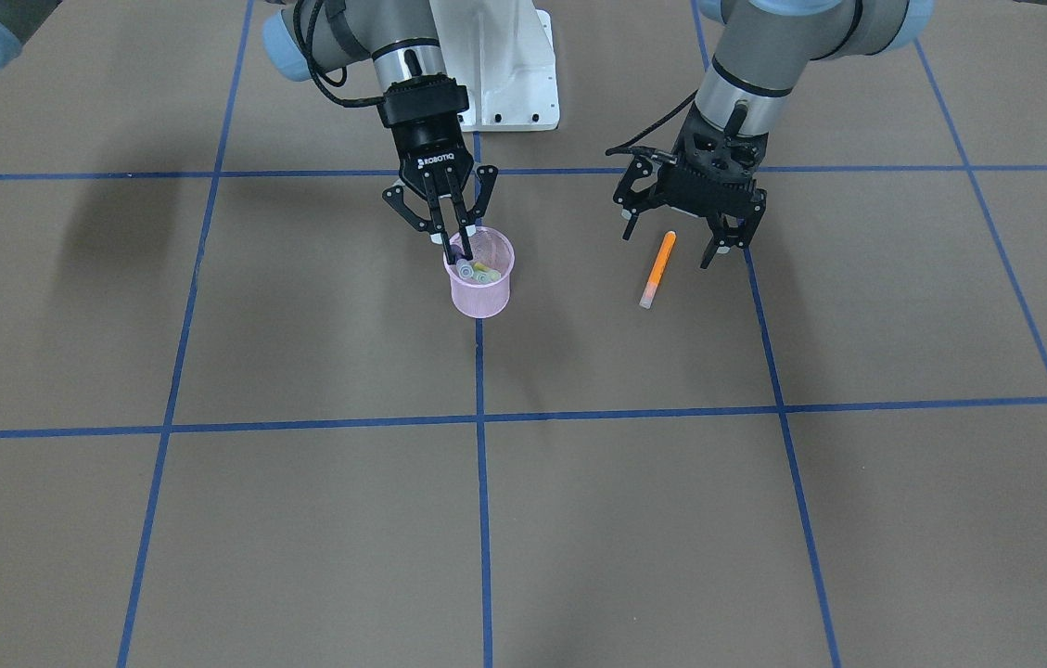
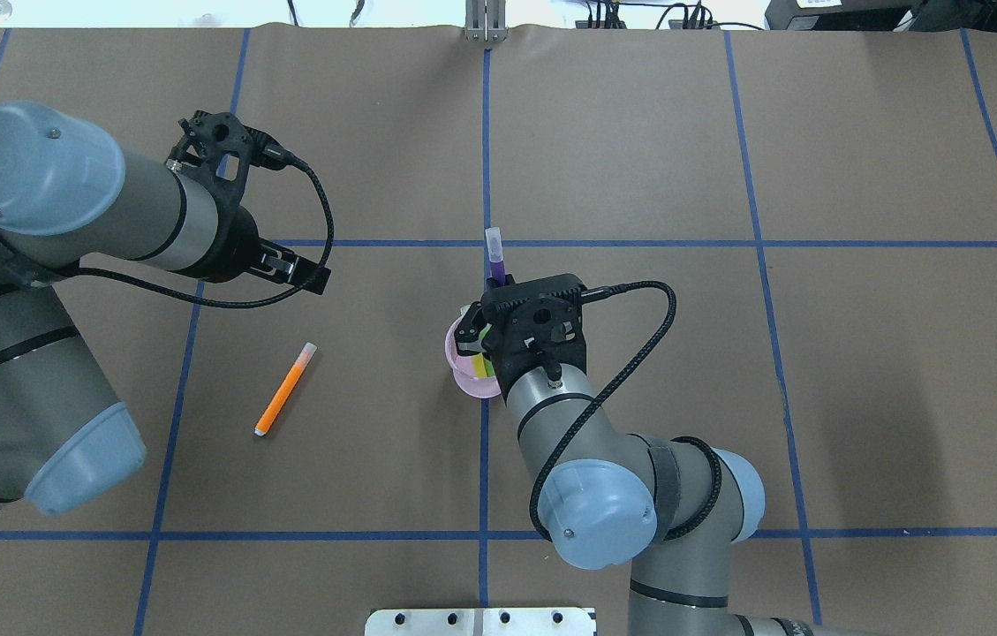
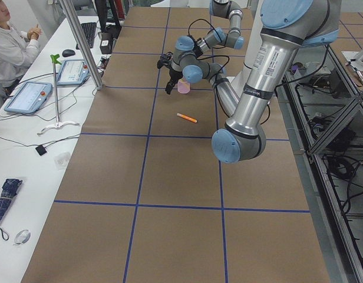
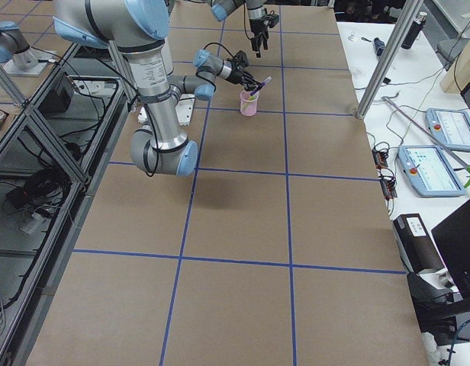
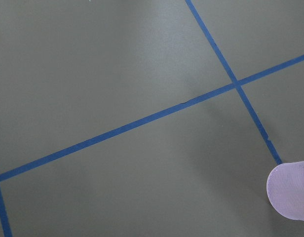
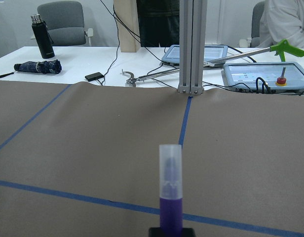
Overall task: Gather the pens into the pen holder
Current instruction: 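Lower the purple marker into the pink cup and open the right gripper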
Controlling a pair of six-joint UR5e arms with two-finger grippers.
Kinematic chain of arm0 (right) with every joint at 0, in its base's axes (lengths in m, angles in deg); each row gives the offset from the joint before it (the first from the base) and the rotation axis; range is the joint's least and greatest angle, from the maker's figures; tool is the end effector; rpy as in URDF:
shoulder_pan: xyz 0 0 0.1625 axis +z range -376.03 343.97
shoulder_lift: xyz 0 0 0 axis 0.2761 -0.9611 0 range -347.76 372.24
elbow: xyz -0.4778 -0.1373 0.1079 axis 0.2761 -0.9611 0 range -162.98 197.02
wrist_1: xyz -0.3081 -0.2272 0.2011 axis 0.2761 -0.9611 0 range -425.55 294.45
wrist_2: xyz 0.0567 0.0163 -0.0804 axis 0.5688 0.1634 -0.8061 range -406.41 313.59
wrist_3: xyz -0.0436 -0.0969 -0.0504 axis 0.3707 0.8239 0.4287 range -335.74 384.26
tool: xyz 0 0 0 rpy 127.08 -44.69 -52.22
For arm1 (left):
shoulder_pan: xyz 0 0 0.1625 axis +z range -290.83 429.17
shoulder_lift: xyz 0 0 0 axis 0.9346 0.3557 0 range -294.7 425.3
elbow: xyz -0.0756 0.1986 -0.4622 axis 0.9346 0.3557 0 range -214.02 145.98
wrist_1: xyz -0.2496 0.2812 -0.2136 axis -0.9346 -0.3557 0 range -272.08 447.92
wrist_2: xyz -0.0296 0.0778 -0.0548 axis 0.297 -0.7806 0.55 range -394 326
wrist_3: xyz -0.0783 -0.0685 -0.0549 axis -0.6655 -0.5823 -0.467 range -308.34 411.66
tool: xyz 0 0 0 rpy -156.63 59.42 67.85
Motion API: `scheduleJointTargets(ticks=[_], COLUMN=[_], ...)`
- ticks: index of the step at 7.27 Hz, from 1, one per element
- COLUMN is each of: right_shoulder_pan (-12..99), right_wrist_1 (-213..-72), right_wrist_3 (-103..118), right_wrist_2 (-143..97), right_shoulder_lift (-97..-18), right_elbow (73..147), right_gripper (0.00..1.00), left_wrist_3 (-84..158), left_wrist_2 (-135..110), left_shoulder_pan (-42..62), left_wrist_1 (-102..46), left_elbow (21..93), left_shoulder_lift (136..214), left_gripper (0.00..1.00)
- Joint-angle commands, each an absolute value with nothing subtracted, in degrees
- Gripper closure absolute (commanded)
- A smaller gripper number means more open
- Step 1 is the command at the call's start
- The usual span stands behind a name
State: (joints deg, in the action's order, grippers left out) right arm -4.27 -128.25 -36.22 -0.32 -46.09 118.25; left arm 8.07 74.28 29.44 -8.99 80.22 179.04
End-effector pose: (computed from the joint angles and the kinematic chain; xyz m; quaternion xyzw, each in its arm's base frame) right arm -0.6238 -0.3493 0.2504 0.4742 -0.3913 0.0953 0.7829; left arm 0.4220 -0.4760 0.3053 0.2077 0.4286 0.1242 0.8705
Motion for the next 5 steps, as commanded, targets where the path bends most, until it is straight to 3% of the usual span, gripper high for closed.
scheduleJointTargets(ticks=[1, 2, 5], right_shoulder_pan=[-5.13, -5.56, -5.66], right_wrist_1=[-128.22, -128.22, -125.14], right_wrist_3=[-36.12, -36.64, -36.03], right_wrist_2=[-1.06, -1.23, -0.19], right_shoulder_lift=[-45.76, -45.76, -45.68], right_elbow=[117.74, 117.83, 119.40], right_gripper=[0.71, 0.01, 0.00], left_wrist_3=[8.06, 8.06, 7.89], left_wrist_2=[74.28, 74.28, 74.20], left_shoulder_pan=[29.44, 29.44, 29.44], left_wrist_1=[-9.29, -9.38, -9.38], left_elbow=[79.62, 79.54, 79.36], left_shoulder_lift=[179.12, 179.21, 179.30], left_gripper=[0.00, 0.00, 0.00])
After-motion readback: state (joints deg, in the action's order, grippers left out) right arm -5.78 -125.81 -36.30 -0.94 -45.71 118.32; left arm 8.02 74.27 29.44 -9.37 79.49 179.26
